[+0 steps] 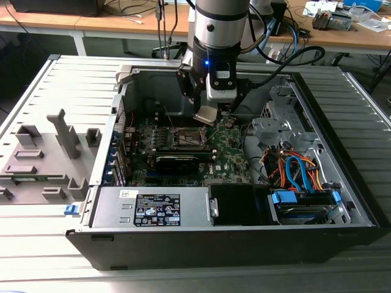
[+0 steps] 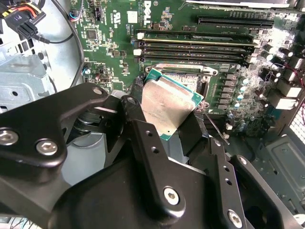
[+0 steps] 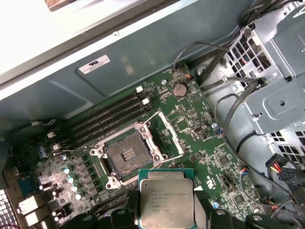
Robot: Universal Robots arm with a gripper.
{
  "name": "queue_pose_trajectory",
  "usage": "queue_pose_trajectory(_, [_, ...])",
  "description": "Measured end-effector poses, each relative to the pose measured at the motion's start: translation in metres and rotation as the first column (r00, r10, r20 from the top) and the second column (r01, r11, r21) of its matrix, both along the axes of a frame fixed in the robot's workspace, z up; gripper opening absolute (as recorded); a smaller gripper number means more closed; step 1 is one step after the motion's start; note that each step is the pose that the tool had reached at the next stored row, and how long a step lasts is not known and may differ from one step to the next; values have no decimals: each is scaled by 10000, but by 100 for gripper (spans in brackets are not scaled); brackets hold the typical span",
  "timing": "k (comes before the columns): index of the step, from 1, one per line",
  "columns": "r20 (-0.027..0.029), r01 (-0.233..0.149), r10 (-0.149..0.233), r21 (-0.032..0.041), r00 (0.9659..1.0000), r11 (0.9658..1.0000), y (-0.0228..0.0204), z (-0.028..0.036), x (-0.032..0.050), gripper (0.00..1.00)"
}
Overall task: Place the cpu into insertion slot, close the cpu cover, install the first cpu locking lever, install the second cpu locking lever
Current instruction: 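Place the cpu into insertion slot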
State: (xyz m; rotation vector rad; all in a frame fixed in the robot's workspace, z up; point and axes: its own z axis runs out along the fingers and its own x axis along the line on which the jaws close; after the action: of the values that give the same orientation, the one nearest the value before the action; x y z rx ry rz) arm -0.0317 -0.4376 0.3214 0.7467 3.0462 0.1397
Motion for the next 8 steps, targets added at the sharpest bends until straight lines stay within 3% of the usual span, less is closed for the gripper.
queue_pose_trajectory(8, [0, 78, -78, 0, 10000, 10000, 0, 0, 0, 55])
